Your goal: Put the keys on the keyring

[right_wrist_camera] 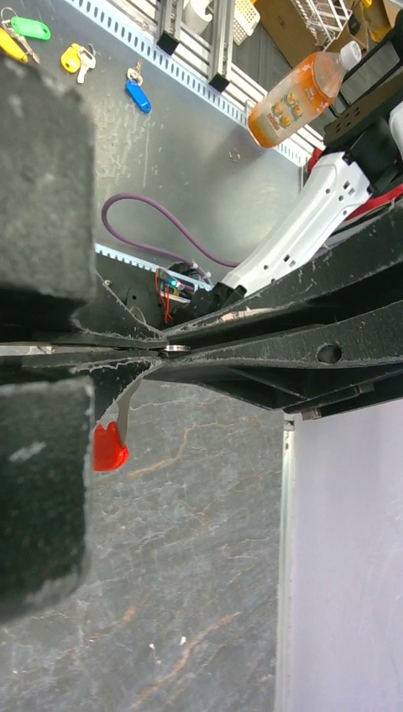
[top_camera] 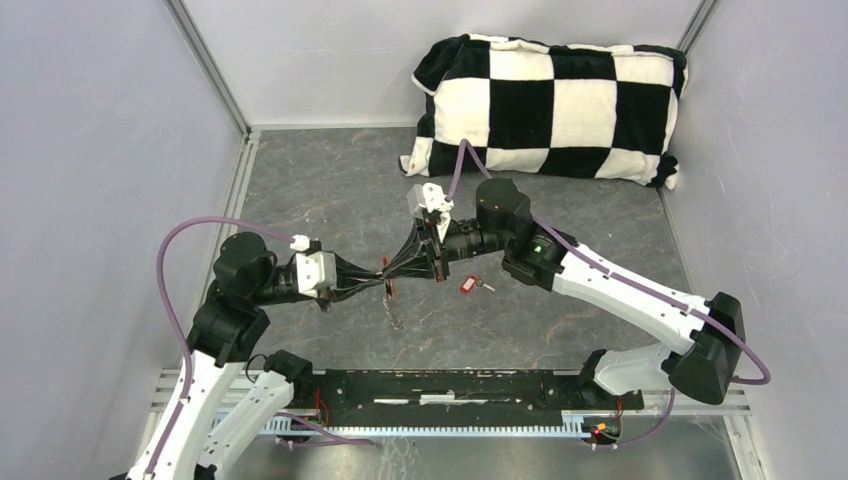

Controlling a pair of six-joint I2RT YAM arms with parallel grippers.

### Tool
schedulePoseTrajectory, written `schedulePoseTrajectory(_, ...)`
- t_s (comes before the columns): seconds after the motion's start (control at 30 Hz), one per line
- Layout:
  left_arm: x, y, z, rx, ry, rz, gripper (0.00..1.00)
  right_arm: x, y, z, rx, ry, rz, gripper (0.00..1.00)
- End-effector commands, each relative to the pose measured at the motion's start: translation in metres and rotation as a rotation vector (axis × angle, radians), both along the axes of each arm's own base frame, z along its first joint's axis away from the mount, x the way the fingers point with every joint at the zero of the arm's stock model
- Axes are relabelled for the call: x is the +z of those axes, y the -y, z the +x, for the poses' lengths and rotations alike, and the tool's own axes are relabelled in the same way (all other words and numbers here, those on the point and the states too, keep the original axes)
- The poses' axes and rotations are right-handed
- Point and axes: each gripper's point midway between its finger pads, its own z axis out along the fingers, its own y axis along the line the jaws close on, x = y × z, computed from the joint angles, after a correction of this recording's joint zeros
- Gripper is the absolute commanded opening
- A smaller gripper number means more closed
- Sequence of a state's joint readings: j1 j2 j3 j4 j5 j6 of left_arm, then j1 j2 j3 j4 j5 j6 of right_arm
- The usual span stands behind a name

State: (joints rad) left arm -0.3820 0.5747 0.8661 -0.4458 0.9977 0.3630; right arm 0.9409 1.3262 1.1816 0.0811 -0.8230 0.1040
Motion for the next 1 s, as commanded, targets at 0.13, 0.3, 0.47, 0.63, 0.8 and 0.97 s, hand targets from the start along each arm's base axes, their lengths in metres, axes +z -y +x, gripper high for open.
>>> schedulePoseTrajectory(0.13,-0.005,-0.004,0.0,-0.032,0.045,0.097,0.48,-0.005,0.005,0.021,-0.103,0.08,-0.157,0.0)
schedulePoseTrajectory(0.3,-0.011,-0.006,0.001,-0.07,0.073,0.173,0.47,-0.017,0.008,0.023,-0.11,0.116,-0.284,0.0)
schedulePoseTrajectory(0.47,-0.013,-0.005,0.004,-0.092,0.059,0.201,0.43,-0.021,0.001,0.018,-0.089,0.153,-0.364,0.0)
schedulePoseTrajectory(0.63,-0.016,-0.004,0.008,-0.092,0.06,0.21,0.37,-0.018,-0.004,0.015,-0.081,0.164,-0.382,0.0)
schedulePoseTrajectory(0.8,-0.015,-0.004,0.01,-0.09,0.072,0.213,0.22,-0.015,-0.008,0.012,-0.068,0.176,-0.395,0.0)
schedulePoseTrajectory(0.97,-0.023,-0.005,0.009,-0.102,0.066,0.238,0.09,-0.01,-0.014,0.01,-0.062,0.18,-0.388,0.0)
